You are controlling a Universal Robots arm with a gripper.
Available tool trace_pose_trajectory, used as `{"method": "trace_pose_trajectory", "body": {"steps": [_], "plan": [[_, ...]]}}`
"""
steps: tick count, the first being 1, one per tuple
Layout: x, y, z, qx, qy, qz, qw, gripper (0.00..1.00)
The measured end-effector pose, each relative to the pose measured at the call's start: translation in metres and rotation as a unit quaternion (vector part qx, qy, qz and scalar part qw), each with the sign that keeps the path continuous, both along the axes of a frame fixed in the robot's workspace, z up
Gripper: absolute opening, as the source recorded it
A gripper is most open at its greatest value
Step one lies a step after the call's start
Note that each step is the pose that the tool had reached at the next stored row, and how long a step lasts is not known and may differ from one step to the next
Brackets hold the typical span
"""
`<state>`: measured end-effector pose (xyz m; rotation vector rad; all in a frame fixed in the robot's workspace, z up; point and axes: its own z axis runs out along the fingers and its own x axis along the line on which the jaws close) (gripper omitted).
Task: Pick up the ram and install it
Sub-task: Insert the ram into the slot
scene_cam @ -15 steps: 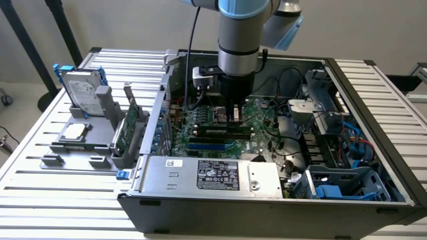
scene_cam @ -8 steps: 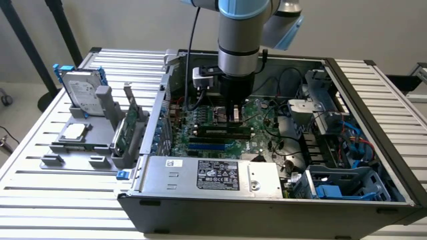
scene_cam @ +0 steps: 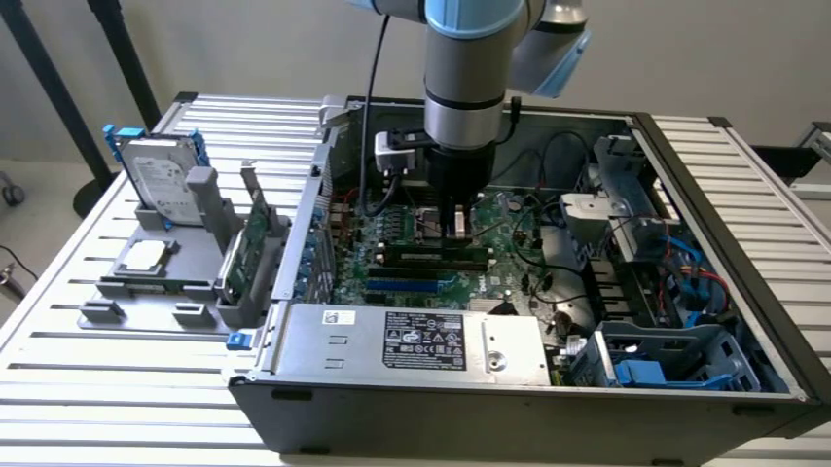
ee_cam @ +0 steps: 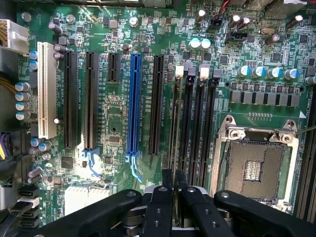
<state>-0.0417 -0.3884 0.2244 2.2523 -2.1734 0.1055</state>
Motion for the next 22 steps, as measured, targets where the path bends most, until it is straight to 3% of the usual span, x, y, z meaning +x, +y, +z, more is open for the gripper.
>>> {"method": "trace_pose_trajectory", "body": {"steps": [4, 5, 17, 19, 22], "plan": [[0.000, 0.0000, -0.0001, 0.0000, -0.0001, 0.000, 1.0000, 0.15], [0.000, 0.0000, 0.0005, 0.0001, -0.0001, 0.000, 1.0000, 0.22], [-0.006, 0.0000, 0.0162, 0.0000, 0.0000, 0.000, 1.0000, 0.22], [-0.009, 0.0000, 0.0173, 0.0000, 0.0001, 0.000, 1.0000, 0.13], [-0.014, -0.0002, 0.0177, 0.0001, 0.0005, 0.000, 1.0000, 0.11]]}}
